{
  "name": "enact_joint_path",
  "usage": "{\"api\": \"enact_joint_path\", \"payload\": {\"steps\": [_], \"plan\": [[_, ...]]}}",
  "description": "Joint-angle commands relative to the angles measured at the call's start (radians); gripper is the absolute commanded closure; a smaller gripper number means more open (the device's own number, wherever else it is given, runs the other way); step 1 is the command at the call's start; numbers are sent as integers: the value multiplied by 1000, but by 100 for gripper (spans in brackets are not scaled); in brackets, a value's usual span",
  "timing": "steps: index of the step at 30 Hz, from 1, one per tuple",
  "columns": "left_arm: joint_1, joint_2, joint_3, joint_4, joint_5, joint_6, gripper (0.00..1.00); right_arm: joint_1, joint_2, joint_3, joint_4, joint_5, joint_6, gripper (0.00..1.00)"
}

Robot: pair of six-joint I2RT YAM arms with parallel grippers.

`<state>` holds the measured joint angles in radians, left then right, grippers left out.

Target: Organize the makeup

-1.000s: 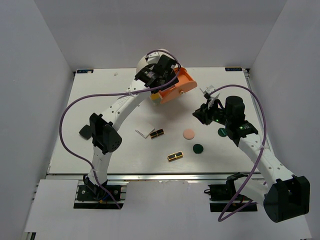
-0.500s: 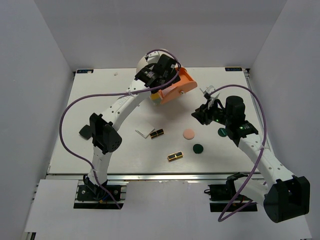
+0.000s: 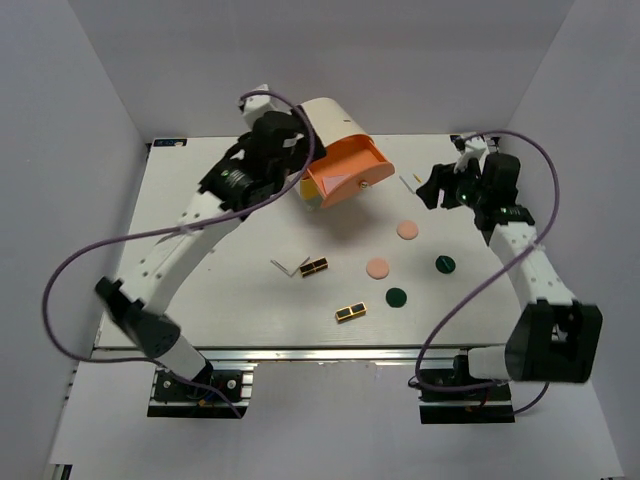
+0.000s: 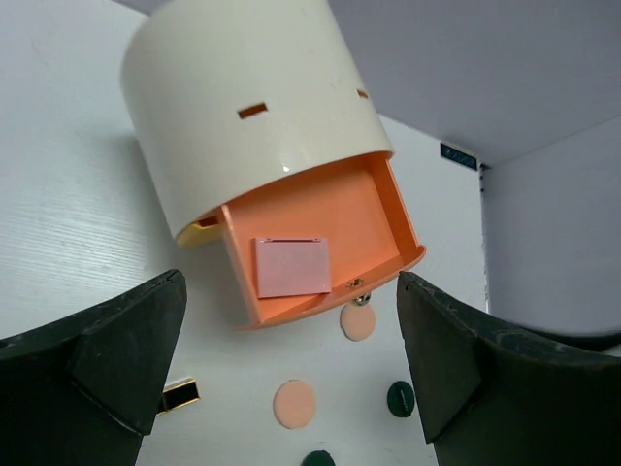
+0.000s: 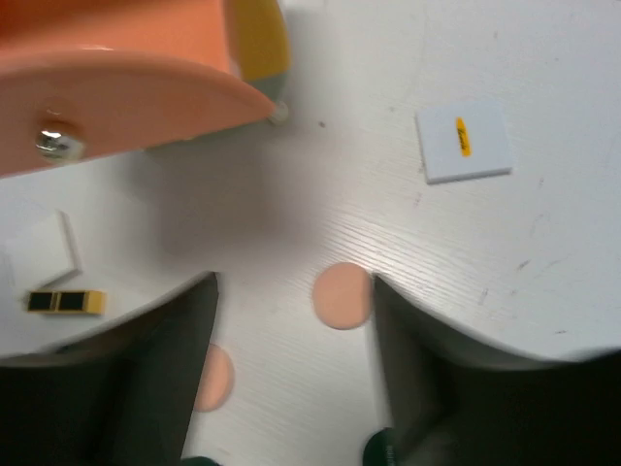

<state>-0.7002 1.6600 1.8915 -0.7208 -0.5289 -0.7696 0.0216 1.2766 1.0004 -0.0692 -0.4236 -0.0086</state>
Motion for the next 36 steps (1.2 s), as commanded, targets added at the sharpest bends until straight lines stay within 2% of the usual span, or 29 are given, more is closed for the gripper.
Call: {"api": "enact_joint_path", "payload": {"steps": [1, 2, 3, 4, 5, 6, 7, 8, 9, 12, 16, 22, 36], "plan": [[39, -197, -176, 60, -31, 62, 2, 3, 195, 114, -95, 65, -123, 23], [51, -232, -274, 61, -14, 62, 2, 5, 254, 197, -102, 77, -148, 14], [59, -267, -323, 61, -2, 56, 2, 6, 312, 251, -119, 112, -162, 11], [74, -332, -369, 58, -2, 44, 2, 6, 442, 315, -182, 138, -197, 11], [83, -367, -415, 63, 6, 35, 2, 8, 511, 387, -217, 173, -209, 11], [91, -397, -502, 70, 21, 30, 2, 11, 573, 529, -245, 242, -211, 11], [108, -451, -543, 67, 21, 15, 2, 11, 690, 599, -266, 268, -218, 11], [117, -476, -581, 66, 29, -12, 2, 11, 743, 660, -308, 310, -234, 11], [126, -497, -654, 66, 47, -23, 2, 9, 820, 757, -317, 303, -258, 11], [153, -566, -779, 70, 72, -92, 2, 11, 926, 863, -308, 273, -350, 11], [168, -615, -874, 69, 90, -167, 2, 11, 1076, 1023, -365, 238, -409, 11], [194, -591, -888, 54, 116, -174, 2, 23, 1141, 1098, -369, 194, -416, 11], [211, -549, -884, 46, 133, -155, 2, 32, 1147, 1003, -379, 221, -398, 11]]}}
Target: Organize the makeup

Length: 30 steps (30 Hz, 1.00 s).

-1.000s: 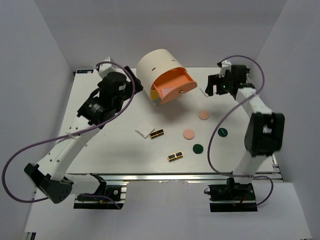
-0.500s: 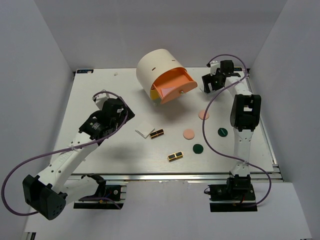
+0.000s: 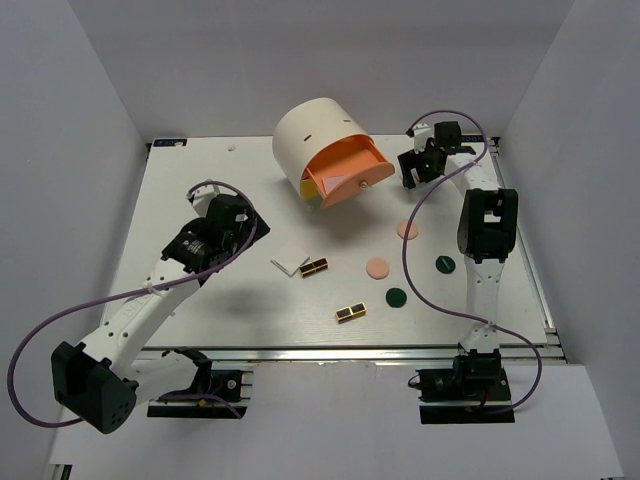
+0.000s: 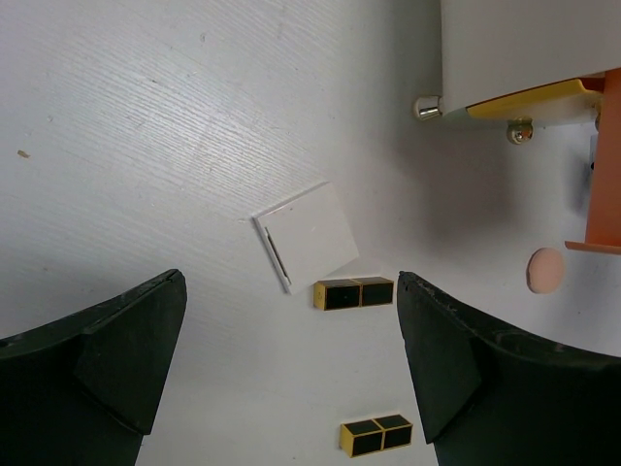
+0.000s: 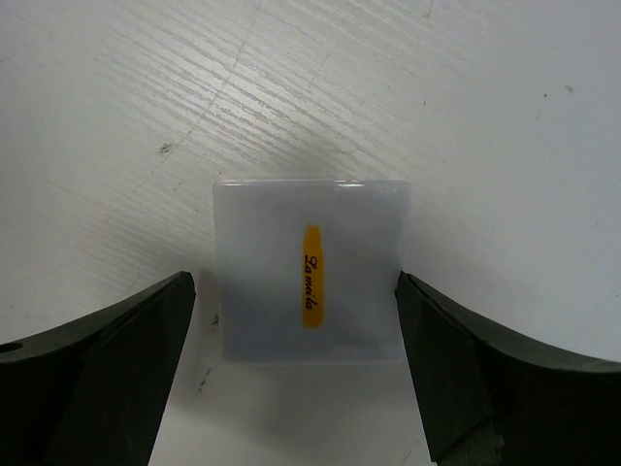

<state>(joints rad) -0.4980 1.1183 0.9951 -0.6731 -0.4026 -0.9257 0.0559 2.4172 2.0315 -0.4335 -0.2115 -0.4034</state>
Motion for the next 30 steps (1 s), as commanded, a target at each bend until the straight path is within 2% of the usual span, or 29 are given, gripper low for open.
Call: {"api": "enact_joint_path", "payload": {"steps": [1, 7, 17, 19, 22, 23, 25, 26, 30], "plan": [[7, -8, 11, -2, 7, 1, 2, -2, 6, -28, -14, 18, -3, 11], [7, -28, -16, 0, 8, -18, 2, -2, 17, -30, 9, 90, -18, 11], [10, -51, -47, -3, 5, -36, 2, -8, 32, -16, -23, 47, -31, 13], [10, -51, -50, -5, 4, -36, 2, -7, 34, -11, -34, 37, -37, 17], [10, -52, -56, -2, 4, -35, 2, -7, 25, -20, -36, 24, -48, 30], [10, -52, -61, -3, 5, -38, 2, -7, 20, -31, -36, 21, -49, 38], [10, -54, -67, -3, 5, -44, 2, -8, 4, -43, -31, 18, -49, 46], [10, -54, -72, -2, 7, -45, 2, -10, -4, -56, -25, 17, -48, 55], [10, -64, -95, 0, 5, -51, 2, -24, -52, -71, -22, -20, -19, 73]]}}
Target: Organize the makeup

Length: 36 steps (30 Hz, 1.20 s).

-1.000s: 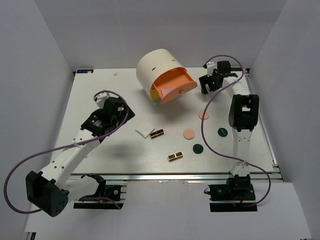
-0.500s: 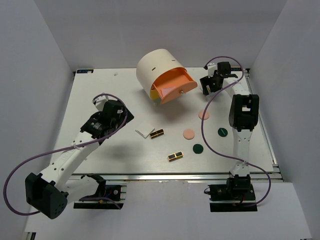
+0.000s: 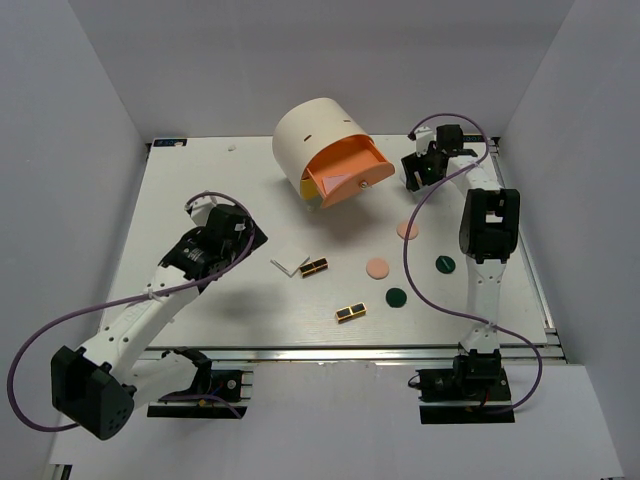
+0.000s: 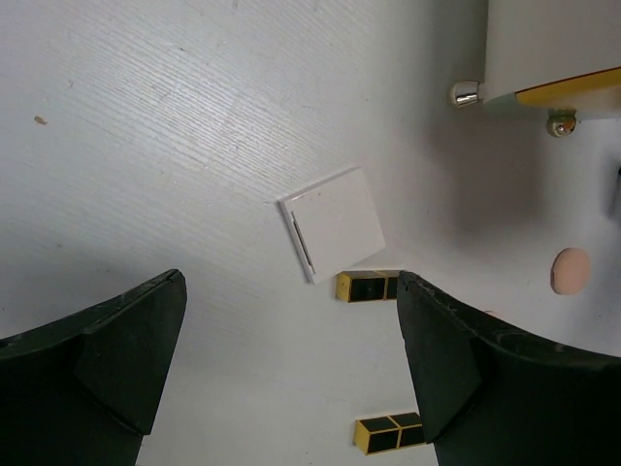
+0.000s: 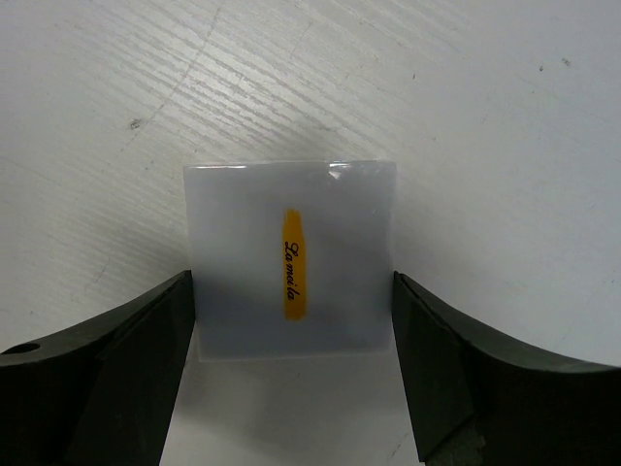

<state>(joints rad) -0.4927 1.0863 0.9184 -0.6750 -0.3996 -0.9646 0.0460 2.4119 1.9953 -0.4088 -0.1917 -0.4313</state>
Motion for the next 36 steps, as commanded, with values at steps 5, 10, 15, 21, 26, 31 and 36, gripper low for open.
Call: {"api": "enact_joint_path", "payload": {"steps": [5, 10, 15, 21, 26, 31, 36], "plan": [[8, -54, -47, 15, 1, -20, 2, -28, -169, -90, -29, -110, 69, 95], [9, -74, -78, 37, 1, -28, 2, -29, -365, -272, 65, -185, 146, 100], [16, -95, -90, 35, -8, -11, 2, -29, -500, -317, 91, -232, 196, 100], [31, -120, -104, 28, -22, 12, 2, -17, -625, -282, 97, -311, 264, 100], [42, -144, -133, 45, -15, 13, 2, 52, -637, -213, 73, -322, 316, 100], [48, -151, -133, 45, -12, 21, 2, 138, -611, -161, 88, -305, 342, 100], [51, -164, -135, 32, -21, 21, 2, 212, -571, -107, 68, -275, 335, 100]]}}
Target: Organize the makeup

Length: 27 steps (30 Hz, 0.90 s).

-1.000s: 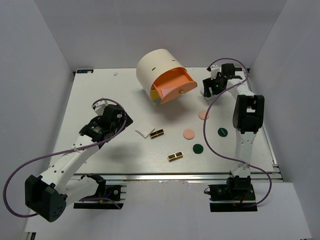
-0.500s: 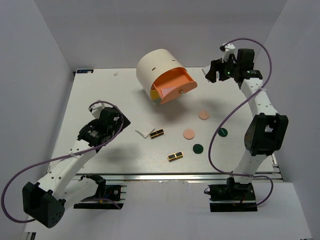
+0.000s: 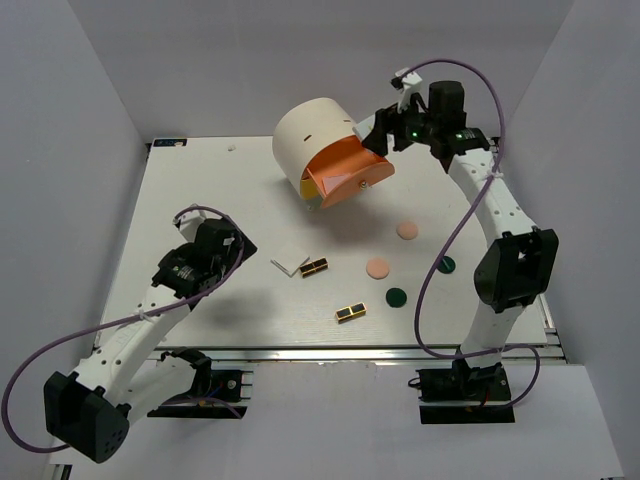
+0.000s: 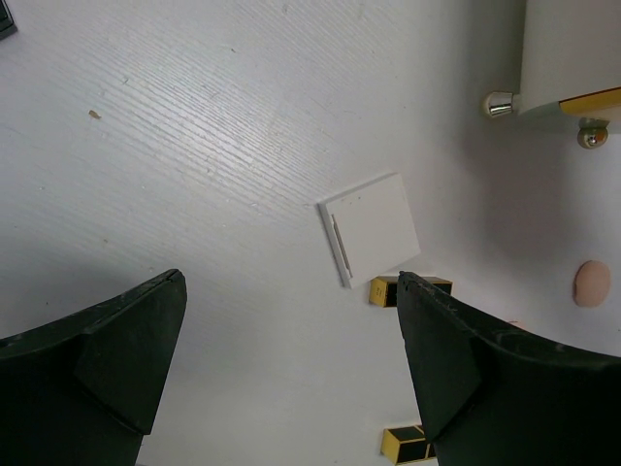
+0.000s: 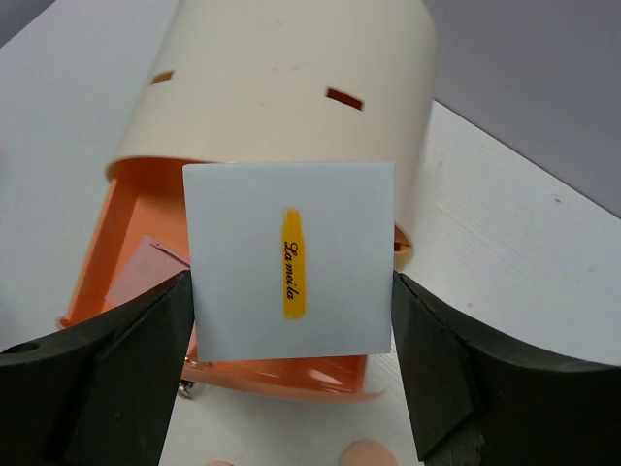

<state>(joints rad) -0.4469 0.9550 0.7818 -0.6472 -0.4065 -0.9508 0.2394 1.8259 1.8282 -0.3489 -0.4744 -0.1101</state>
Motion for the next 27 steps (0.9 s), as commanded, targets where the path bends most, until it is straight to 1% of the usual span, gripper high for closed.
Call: {"api": "enact_joint_path", "payload": {"steps": [1, 5, 8, 11, 12, 15, 17, 18, 21, 22, 23, 24, 25, 27], "plan": [[5, -36, -1, 3, -15, 6, 2, 24, 19, 62, 4, 11, 12, 100], [8, -58, -13, -8, -22, -6, 2, 47, 12, 31, -2, 26, 6, 98], [10, -67, -22, -9, -20, -9, 2, 70, -7, -7, -4, 42, -8, 95], [11, -59, -23, -5, -14, -5, 2, 90, -13, -29, -4, 56, -11, 88], [11, -58, -21, -3, -12, -2, 2, 93, -13, -32, -2, 56, -8, 83], [14, -45, -15, 0, -11, 6, 2, 110, -11, -44, -1, 68, -5, 77], [17, -38, -10, -3, -12, 9, 2, 116, -11, -50, 4, 82, 0, 67], [17, -35, -6, -8, -18, 9, 2, 118, -11, -55, 5, 86, 1, 59], [20, -39, -4, -22, -28, 6, 2, 118, -13, -58, 5, 105, -6, 46], [20, -39, -4, -28, -29, 3, 2, 120, -13, -58, 4, 111, -10, 38], [22, -42, -4, -34, -32, 1, 2, 120, -14, -58, 7, 115, -20, 35], [25, -42, -4, -37, -38, -3, 2, 118, -16, -56, 7, 121, -23, 28], [27, -41, -1, -49, -40, -11, 2, 120, -16, -56, 7, 122, -25, 27], [37, -32, 8, -60, -43, -16, 2, 118, -19, -53, 7, 126, -30, 21]]}}
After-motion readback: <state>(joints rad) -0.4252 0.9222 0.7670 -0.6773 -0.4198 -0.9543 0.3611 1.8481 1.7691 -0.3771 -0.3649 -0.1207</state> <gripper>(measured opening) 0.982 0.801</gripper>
